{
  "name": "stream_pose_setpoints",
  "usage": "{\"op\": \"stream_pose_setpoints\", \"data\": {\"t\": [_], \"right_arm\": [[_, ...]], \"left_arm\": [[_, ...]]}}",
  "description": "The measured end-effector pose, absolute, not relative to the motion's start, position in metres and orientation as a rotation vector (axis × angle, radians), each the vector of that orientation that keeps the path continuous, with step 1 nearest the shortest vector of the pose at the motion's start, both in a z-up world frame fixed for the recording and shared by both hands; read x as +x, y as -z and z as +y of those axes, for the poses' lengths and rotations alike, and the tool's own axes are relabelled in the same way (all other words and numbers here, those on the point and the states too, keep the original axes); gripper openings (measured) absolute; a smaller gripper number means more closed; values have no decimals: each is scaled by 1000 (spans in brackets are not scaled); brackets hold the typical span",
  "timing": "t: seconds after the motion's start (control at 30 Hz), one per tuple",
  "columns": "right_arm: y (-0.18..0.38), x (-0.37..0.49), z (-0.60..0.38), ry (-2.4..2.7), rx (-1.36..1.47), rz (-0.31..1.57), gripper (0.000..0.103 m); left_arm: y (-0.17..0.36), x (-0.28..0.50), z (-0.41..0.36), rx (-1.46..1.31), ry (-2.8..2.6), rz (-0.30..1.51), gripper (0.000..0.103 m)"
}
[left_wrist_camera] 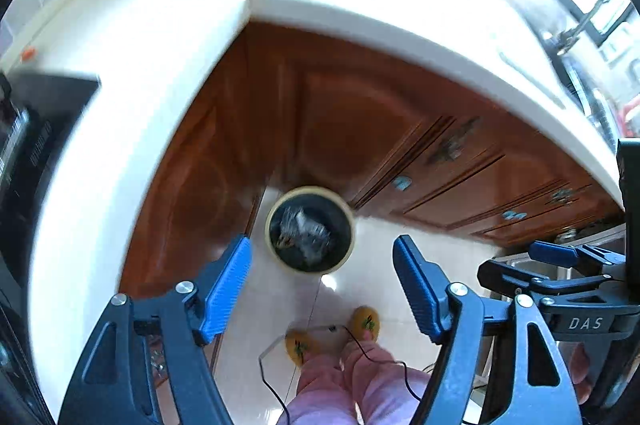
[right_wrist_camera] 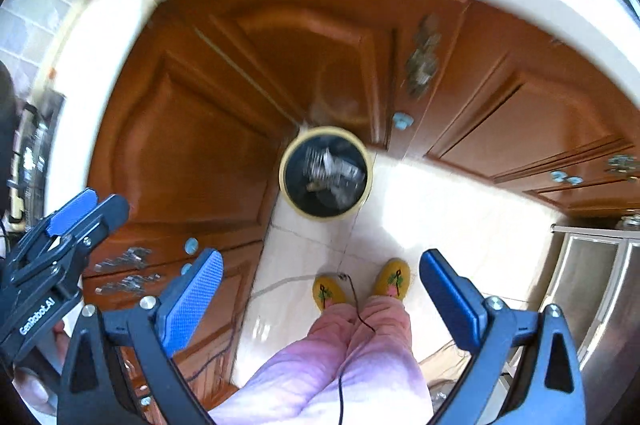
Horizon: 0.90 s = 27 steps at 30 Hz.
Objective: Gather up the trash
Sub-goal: 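Raise both tools back up toward the cartons on the counter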
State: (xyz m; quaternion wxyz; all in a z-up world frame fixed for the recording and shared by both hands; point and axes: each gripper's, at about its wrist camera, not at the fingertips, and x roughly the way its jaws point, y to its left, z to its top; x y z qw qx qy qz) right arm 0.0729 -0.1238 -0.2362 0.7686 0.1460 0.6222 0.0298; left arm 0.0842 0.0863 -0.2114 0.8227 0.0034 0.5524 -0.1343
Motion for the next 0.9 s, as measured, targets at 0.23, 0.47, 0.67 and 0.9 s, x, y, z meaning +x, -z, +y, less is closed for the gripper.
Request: {"op": "stream_pose_setpoints", "data": {"t": [0.23,0.47,0.67,0.9], "right_arm": [[136,54,-145,19,296,1118,99],[60,42,-161,96,241,902,99],[22,50,-174,136,171,778,99],[21,119,-206,40,204,771,87]], "left_arm": [[124,78,80,-8,374,1005,84],[79,75,67,-21,434,880,90],[67,83,51,10,441,826,90],[66,122,30,65,331,786,93]]}}
